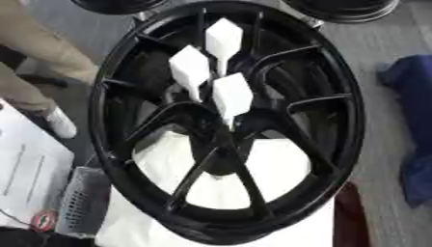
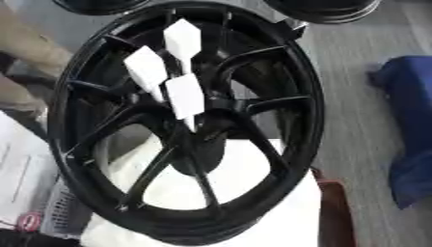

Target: Pull the pin out of the wheel hub.

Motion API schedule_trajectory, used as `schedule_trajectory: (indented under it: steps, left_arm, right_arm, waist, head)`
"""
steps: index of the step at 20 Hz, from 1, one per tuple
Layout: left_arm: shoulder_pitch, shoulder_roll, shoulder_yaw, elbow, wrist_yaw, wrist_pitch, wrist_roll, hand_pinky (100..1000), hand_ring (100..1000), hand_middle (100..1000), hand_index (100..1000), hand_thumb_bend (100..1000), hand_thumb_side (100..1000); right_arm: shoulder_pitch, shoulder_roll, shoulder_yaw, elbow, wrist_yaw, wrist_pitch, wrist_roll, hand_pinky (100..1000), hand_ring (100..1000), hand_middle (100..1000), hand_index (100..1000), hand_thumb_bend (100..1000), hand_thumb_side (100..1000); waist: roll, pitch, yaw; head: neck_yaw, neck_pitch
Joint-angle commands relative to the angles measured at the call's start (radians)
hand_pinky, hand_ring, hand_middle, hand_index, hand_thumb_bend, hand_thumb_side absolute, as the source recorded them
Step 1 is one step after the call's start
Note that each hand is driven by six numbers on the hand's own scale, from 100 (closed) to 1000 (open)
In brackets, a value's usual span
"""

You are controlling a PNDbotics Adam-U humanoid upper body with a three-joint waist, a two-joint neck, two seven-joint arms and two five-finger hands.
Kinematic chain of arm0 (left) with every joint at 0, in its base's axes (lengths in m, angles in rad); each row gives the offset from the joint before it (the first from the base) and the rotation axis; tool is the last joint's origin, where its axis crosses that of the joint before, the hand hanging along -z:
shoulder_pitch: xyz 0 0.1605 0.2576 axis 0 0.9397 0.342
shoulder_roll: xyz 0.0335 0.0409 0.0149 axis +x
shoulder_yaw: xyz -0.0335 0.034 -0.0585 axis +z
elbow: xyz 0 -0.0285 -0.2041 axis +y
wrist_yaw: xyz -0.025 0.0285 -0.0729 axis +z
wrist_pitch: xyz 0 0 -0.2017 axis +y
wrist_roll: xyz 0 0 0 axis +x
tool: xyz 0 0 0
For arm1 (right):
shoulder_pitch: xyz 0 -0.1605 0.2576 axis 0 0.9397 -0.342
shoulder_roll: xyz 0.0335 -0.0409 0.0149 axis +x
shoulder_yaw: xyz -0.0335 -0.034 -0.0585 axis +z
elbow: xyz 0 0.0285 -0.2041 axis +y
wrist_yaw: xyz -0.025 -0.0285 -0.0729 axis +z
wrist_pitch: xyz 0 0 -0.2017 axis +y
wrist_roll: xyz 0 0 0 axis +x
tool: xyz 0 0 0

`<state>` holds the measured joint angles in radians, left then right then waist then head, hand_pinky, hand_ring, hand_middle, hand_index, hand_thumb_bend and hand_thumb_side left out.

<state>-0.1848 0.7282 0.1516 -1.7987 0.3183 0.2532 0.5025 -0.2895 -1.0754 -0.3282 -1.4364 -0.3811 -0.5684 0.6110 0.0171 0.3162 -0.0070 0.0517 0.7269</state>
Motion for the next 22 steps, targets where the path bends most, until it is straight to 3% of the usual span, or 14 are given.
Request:
schedule_trajectory:
  steps: [1,4,7,14,18,22]
  left_arm:
    - [-0.001,0.02,0.019,-0.017,0.004,-0.001,0.009,707,799,561,713,743,561]
    - [-0.003,0.02,0.018,-0.015,0.008,0.001,0.012,708,800,562,713,746,562]
    - [-0.008,0.022,0.013,-0.017,0.008,0.0,0.007,708,801,562,713,745,563]
    - [-0.025,0.019,0.008,-0.026,0.003,-0.001,0.006,707,800,560,710,742,561]
    - [-0.031,0.017,0.004,-0.03,0.003,-0.001,0.003,707,801,561,711,744,562]
    - [-0.03,0.017,0.007,-0.029,0.003,-0.001,0.005,706,801,561,710,741,561]
  right_arm:
    - [0.034,0.0,-0.064,-0.021,0.106,-0.078,-0.006,818,673,689,848,100,496]
    - [0.062,0.025,-0.08,-0.022,0.187,-0.054,-0.066,841,733,787,905,100,583]
    - [0.064,0.037,-0.08,-0.032,0.211,-0.042,-0.111,859,778,834,911,100,591]
    - [0.033,0.048,-0.051,-0.066,0.122,-0.013,-0.169,840,714,732,842,100,473]
    - [0.01,0.052,-0.035,-0.094,0.099,0.018,-0.168,847,738,774,866,100,403]
    - [0.003,0.059,-0.029,-0.105,0.118,0.033,-0.173,843,723,745,848,100,455]
  waist:
    - [0.002,-0.012,-0.005]
    - [0.009,-0.01,-0.01]
    - [0.012,-0.007,-0.014]
    - [0.011,-0.004,-0.018]
    - [0.009,-0.003,-0.016]
    - [0.006,-0.004,-0.015]
  head:
    - [0.005,-0.02]
    - [0.002,-0.02]
    - [-0.004,-0.021]
    - [-0.016,-0.024]
    - [-0.016,-0.027]
    - [-0.018,-0.027]
